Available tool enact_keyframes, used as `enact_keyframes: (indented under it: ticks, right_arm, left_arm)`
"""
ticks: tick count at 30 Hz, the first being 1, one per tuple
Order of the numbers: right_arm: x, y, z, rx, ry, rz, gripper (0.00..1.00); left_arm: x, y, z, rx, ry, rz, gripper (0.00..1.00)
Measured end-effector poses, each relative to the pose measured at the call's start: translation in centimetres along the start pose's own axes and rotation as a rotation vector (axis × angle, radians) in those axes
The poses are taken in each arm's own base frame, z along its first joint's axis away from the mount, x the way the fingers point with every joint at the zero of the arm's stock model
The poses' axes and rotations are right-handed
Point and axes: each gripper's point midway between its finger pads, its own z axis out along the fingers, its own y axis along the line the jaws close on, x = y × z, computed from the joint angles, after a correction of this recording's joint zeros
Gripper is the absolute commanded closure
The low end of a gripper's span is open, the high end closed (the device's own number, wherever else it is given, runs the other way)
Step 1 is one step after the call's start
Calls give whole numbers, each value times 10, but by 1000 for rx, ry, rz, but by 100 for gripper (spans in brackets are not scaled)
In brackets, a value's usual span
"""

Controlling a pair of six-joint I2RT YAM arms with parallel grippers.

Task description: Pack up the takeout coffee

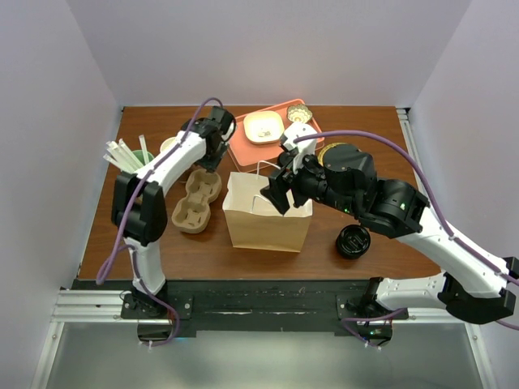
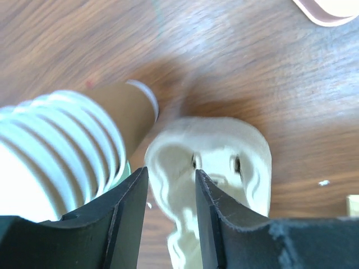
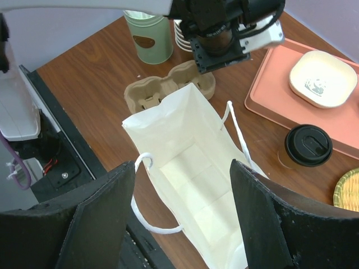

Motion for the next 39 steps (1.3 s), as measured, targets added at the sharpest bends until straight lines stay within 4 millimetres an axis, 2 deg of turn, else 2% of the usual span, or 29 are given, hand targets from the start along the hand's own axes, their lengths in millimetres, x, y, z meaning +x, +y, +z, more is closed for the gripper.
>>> enact_keyframes:
  ticks: [2,6,11,14,18,24,39]
  right_arm:
    - [0,0,0,-1,-1,2,28]
    - [-1,2,2,-7,-5,5,28]
    - [-4,4,3,-13,-16,21,28]
    - [-6,5,3,-17,-22,29,28]
    - [-6,6,3,-24,-22,37,28]
    - [-6,8,3,-33,-21,42,29]
    - [-7,9,1,-37,-25,56,29]
  left_arm:
    - [5,3,-13,-7,-11,-65,55]
    - [31,2,-32,-11,9,-175,52]
    - [82,-11,-29,0,121,-207,46]
    - [98,-20,-23,23,169,-209,44]
    - [95,-26,-21,50,156,-229,46]
    - [90,-23,-17,78,136,-266,48]
    - [88,-28,-13,137,114,-308,52]
